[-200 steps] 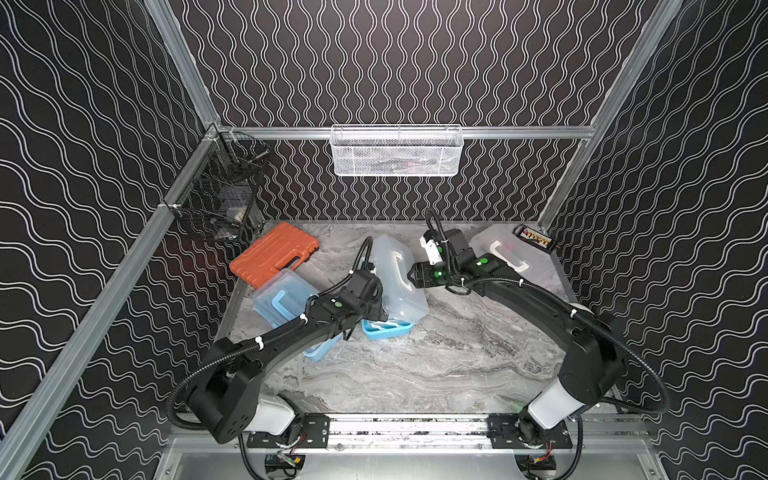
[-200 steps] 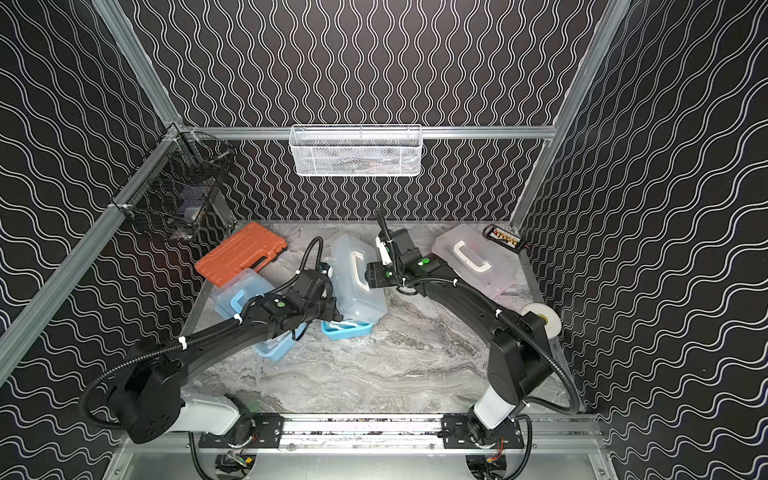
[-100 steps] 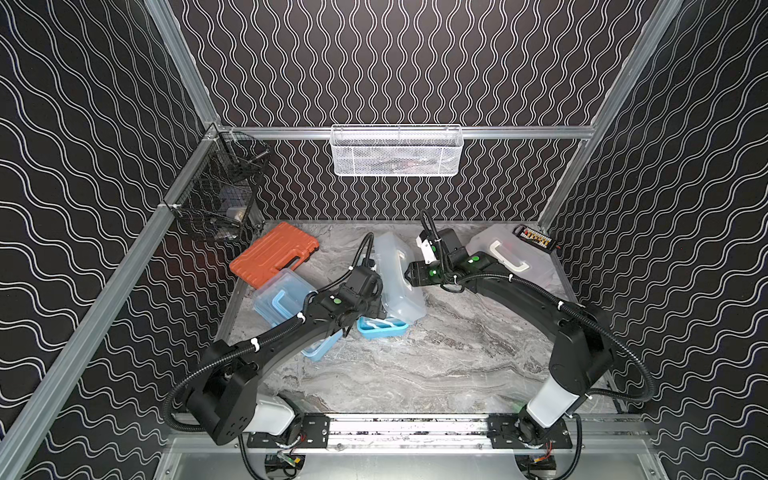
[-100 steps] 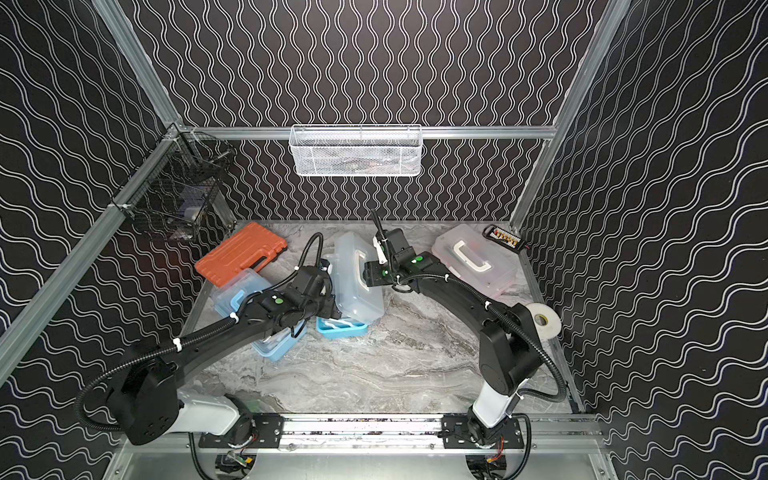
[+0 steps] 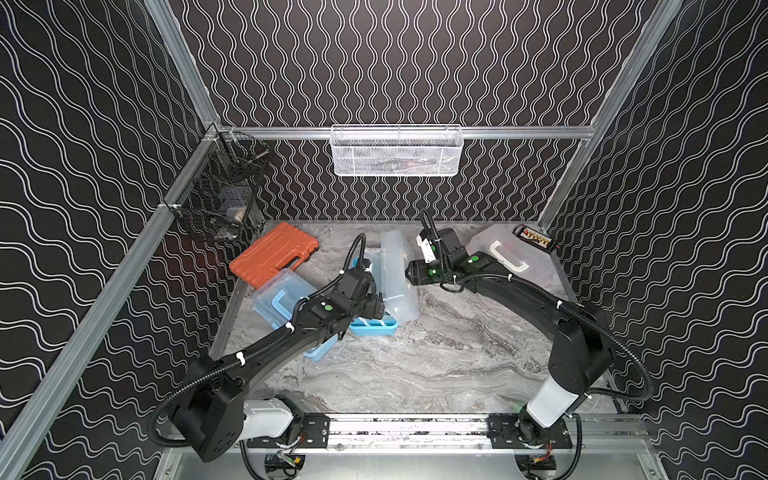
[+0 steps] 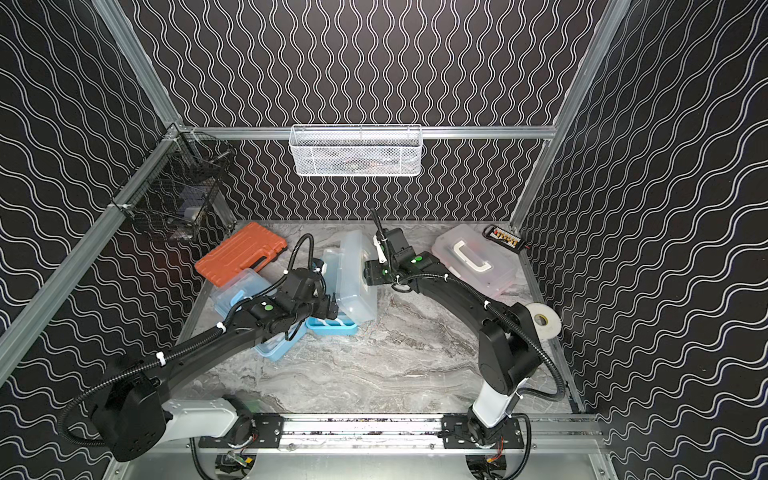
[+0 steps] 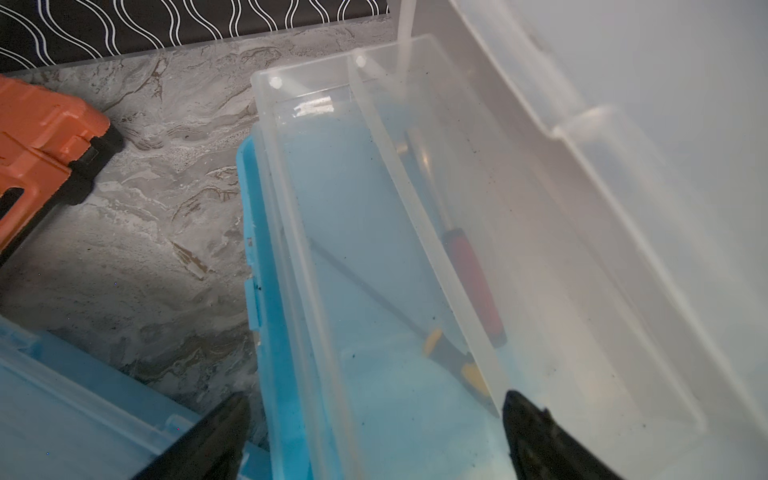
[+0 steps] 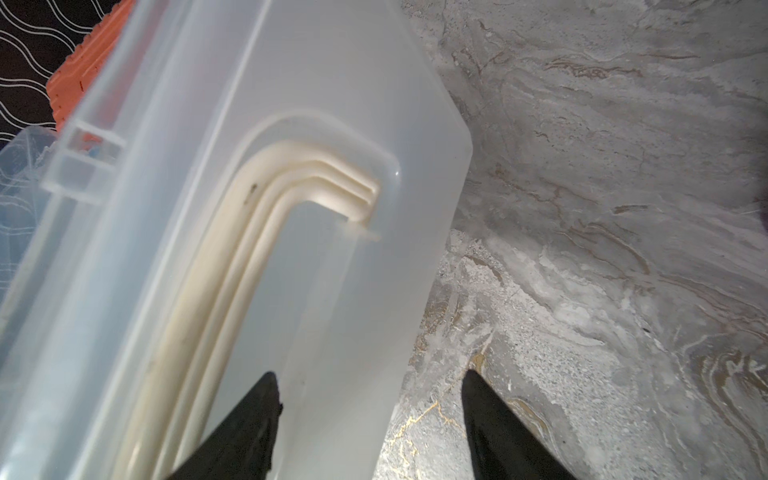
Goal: Close toolboxes
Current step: Close the toolbox lid.
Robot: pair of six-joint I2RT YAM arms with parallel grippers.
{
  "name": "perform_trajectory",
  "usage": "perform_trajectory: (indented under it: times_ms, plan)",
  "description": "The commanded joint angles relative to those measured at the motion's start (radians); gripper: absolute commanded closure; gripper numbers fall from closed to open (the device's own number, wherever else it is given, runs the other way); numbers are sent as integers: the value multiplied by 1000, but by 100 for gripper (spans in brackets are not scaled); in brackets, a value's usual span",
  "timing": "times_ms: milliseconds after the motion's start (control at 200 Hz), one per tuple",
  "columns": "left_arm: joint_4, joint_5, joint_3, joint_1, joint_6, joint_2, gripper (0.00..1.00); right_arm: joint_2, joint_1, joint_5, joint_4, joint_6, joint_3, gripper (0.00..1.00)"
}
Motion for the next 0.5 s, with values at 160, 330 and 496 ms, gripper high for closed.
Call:
perform_trajectory:
  times_ms: [160,330,496]
  plan:
    - [68,-9,21,2,-4,-24,1,11,2,0,-1,-14,4,30]
    - [101,31,-12,17,1,-44,1,14,2,-7,8,-16,1,30]
    - [151,104,-49,33,23,-68,1,20,2,-11,9,-16,-5,30]
